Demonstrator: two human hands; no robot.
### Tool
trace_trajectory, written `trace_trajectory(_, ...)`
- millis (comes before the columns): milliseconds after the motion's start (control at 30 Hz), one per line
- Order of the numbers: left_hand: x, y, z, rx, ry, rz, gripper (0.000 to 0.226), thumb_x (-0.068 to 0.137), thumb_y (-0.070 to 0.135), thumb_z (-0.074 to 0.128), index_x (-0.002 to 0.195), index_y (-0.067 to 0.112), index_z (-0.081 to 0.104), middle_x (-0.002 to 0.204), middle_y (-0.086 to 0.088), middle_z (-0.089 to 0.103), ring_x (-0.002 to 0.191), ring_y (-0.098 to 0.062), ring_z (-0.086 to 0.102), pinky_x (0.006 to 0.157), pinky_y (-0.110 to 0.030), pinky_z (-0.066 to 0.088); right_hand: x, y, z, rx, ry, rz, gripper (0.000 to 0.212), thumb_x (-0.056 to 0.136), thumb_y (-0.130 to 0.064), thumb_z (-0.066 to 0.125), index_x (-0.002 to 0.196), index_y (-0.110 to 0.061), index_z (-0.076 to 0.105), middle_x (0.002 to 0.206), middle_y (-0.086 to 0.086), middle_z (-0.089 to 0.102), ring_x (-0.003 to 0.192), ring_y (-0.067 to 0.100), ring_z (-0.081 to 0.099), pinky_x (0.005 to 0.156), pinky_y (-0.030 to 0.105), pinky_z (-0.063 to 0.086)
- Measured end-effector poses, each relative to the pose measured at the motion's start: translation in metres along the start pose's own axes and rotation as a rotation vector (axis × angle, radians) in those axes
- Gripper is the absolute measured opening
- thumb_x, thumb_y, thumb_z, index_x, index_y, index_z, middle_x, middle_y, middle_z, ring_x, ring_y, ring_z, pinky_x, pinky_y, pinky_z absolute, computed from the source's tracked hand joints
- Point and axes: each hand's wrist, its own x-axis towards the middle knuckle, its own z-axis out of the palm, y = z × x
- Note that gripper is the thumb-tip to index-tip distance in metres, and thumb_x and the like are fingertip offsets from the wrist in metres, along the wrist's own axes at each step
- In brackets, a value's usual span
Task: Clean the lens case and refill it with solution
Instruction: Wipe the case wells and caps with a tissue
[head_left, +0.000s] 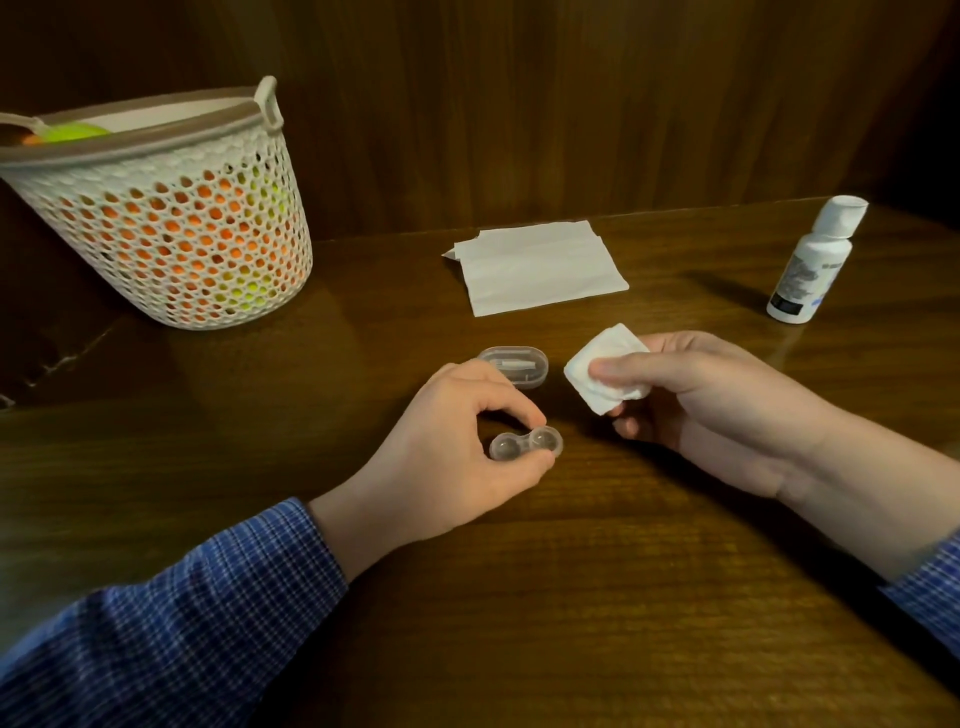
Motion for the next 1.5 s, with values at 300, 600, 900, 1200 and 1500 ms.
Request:
trace_trajectory(300,-0.007,0.013,0.000,0.099,0.014,-0.060,0.074,0.075,0.068,0.067,0.138,0.031,0.053,0.069,0.010,0.064,0.070,-0.003,0.062,0.070,-0.020,0.045,0.003,0.003,-0.003,-0.039,0.013,-0.051,0.023,0.087,-0.018,0.074,0.097,0.003,0.076,0.076,0.007,0.068,0.062,0.008,0.060,0.052,0.020,0.047)
trace_trajectory(600,-0.006,0.011,-0.024,0.033,-0.318,-0.029,0.076,0.084,0.011,0.072,0.152,0.028,0.041,0.079,0.003,0.063,0.061,-0.004,0.057,0.061,-0.005,0.045,-0.006,0.011,-0.002,-0.627,-0.011,-0.531,0.014,0.083,-0.037,0.071,0.087,-0.030,0.083,0.085,-0.007,0.073,0.085,0.016,0.067,0.081,0.029,0.055)
trace_trajectory(900,-0.002,0.008,-0.016,0.053,-0.298,0.033,0.037,0.086,0.021,0.072,0.119,0.031,0.060,0.067,0.004,0.053,0.053,-0.006,0.047,0.049,-0.018,0.040,-0.012,0.026,0.010,-1.220,-0.220,-0.838,0.023,0.092,-0.029,0.070,0.113,-0.034,0.078,0.097,-0.015,0.056,0.086,0.005,0.057,0.069,0.023,0.051)
trace_trajectory(1200,0.001,0.001,-0.019,-0.136,-0.301,-0.061,0.045,0.085,0.011,0.073,0.125,0.027,0.062,0.077,0.001,0.062,0.061,-0.007,0.051,0.059,-0.018,0.042,-0.008,0.028,0.011,-1.179,-0.180,-0.905,0.021,0.092,-0.021,0.069,0.110,-0.029,0.079,0.097,-0.014,0.058,0.085,0.004,0.058,0.069,0.022,0.049)
trace_trajectory(1500,0.008,-0.001,-0.024,-1.123,-0.623,-0.283,0.027,0.098,0.031,0.057,0.111,0.011,0.070,0.088,-0.003,0.065,0.071,-0.010,0.053,0.066,-0.025,0.042,-0.010,0.020,-0.001,-0.918,-0.090,-1.211,0.018,0.096,-0.015,0.066,0.109,-0.012,0.078,0.095,0.003,0.063,0.085,0.018,0.062,0.068,0.035,0.050)
